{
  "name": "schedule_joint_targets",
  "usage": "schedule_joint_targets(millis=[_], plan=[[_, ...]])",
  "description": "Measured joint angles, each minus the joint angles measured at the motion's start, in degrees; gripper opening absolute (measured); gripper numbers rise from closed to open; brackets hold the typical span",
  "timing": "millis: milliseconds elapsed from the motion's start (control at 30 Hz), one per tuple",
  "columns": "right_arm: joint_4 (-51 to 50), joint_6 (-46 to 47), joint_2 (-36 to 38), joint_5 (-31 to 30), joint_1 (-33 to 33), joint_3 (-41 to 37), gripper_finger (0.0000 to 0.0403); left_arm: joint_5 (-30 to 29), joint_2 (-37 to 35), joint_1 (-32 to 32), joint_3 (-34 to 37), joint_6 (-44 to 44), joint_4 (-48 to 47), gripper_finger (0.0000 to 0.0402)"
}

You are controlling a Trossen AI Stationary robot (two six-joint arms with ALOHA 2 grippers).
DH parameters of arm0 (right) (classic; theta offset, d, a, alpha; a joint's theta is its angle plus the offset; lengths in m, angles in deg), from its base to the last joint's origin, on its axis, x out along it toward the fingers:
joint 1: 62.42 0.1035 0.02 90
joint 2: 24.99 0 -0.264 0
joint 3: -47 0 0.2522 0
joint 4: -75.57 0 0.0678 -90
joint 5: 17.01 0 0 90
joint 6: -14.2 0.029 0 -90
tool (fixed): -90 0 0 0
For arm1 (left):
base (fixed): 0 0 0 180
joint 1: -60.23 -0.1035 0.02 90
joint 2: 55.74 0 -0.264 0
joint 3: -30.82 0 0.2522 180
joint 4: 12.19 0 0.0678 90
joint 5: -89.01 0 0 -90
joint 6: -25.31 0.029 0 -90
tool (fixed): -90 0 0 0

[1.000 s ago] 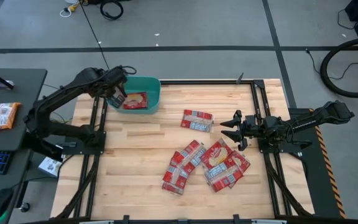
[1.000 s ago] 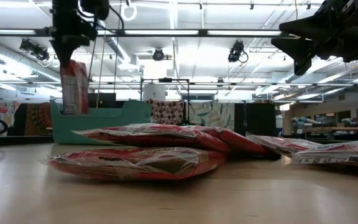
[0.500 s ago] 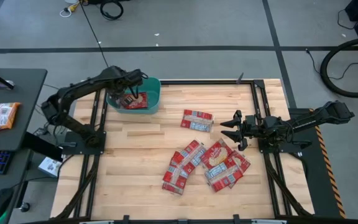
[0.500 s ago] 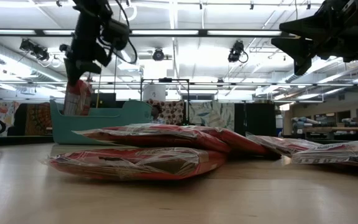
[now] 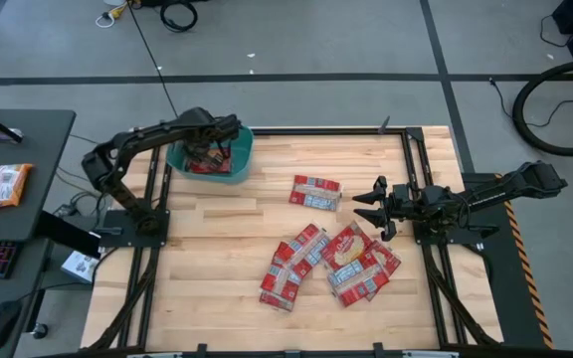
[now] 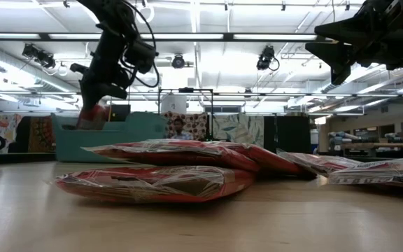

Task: Sort popcorn bags into baskets
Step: Put the popcorn sachet into the bin

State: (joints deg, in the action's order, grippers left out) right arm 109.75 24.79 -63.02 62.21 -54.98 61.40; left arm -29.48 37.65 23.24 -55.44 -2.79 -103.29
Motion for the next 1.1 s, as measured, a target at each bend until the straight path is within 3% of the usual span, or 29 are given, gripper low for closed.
schedule_joint_targets(millis=[200,433,700,800,967,1100], plan=[[0.0,0.0,-0.01,0.0,-0.01,0.0,0.0189,0.92,0.04,0.0,0.01,0.17,2.06,0.0023],[-0.02,-0.02,-0.01,0.0,0.01,0.0,0.0189,1.48,0.04,0.76,-0.11,2.27,3.92,0.0079],[-0.02,-0.02,-0.01,0.0,-0.01,0.0,0.0189,4.12,0.01,4.02,-6.16,7.6,7.54,0.0133],[-0.02,-0.02,-0.01,0.0,0.01,0.0,0.0189,9.3,-0.01,5.86,-8.79,13.72,9.65,0.0138],[-0.02,-0.03,0.0,0.0,0.0,0.0,0.0189,25.1,-0.03,10.05,-9.59,24.2,12.21,0.0136],[-0.04,-0.02,-0.01,0.0,0.01,0.0,0.0189,27.95,0.62,14.18,-9.6,27.49,11.04,0.0133]])
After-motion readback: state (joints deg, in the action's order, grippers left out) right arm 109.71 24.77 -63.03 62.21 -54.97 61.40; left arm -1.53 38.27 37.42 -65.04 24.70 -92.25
